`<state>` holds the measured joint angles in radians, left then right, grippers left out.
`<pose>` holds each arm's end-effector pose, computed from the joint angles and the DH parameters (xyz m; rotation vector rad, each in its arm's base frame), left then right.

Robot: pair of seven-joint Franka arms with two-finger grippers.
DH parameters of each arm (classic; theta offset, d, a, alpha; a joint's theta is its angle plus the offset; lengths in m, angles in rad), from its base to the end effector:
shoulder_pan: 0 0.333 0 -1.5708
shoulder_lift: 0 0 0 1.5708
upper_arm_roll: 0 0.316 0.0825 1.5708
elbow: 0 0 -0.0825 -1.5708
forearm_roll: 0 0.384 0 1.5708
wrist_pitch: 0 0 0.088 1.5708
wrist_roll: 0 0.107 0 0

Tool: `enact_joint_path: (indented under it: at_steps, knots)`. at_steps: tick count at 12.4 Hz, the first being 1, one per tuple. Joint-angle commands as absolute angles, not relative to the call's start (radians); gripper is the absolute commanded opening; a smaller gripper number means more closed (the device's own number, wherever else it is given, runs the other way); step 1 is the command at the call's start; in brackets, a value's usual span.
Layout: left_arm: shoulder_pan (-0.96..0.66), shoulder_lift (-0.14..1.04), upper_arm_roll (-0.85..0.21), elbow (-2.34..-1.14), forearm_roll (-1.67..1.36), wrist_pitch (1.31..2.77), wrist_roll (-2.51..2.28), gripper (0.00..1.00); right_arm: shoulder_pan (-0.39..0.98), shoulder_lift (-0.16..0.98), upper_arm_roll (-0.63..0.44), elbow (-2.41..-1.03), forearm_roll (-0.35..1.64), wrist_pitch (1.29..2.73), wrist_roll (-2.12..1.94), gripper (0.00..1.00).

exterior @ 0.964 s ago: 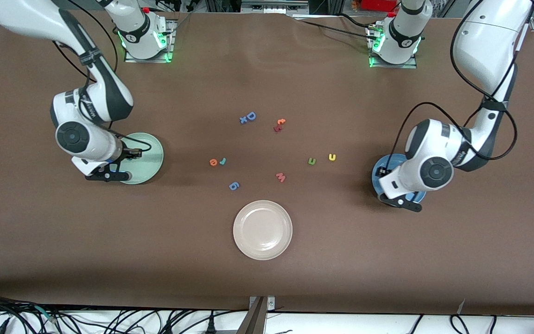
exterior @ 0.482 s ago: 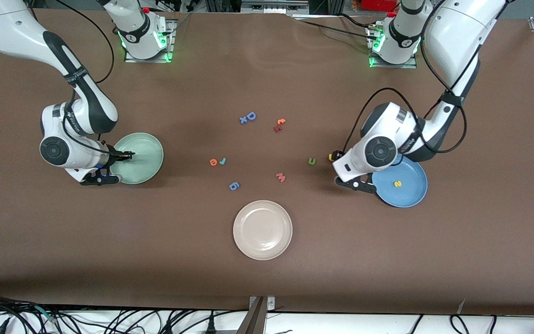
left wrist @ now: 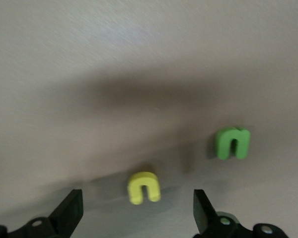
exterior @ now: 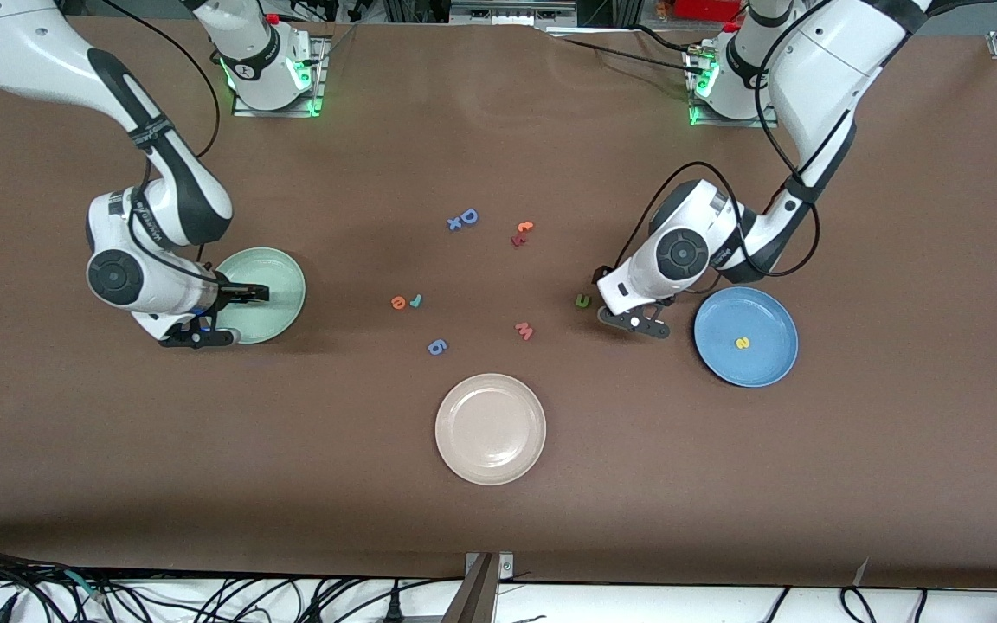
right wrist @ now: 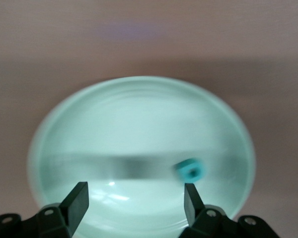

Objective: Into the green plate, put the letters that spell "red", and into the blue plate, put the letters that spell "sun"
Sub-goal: 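Grasp the yellow u with the left gripper while the right gripper grasps the orange e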

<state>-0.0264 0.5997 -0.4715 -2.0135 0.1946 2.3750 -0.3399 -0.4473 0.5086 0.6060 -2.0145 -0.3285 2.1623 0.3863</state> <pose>0.5127 -0.2775 0.1681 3.0346 -0.3975 -0.3112 0.5683 0.0748 0.2196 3.0914 -0.0484 -0.3810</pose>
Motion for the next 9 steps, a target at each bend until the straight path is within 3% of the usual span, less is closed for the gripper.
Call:
enact_joint_path:
  at_steps: [1, 2, 6, 9]
  knots:
    - [-0.015, 0.584, -0.492, -2.060, 0.244, 2.436, -0.383, 0.77, -0.448, 0.492, 0.725, -2.022, -0.331, 2.146, 0.626, 0.86]
    - [-0.014, 0.584, -0.492, -2.059, 0.256, 2.436, -0.385, 0.67, -0.437, 0.511, 0.759, -2.013, -0.331, 2.154, 0.705, 0.86]
    - [-0.015, 0.588, -0.492, -2.059, 0.259, 2.434, -0.393, 0.00, -0.301, 0.618, 0.762, -1.948, -0.334, 2.232, 0.952, 0.86]
    - [-0.006, 0.537, -0.494, -2.031, 0.259, 2.351, -0.393, 0.00, -0.244, 0.678, 0.758, -1.936, -0.345, 2.324, 1.089, 0.86]
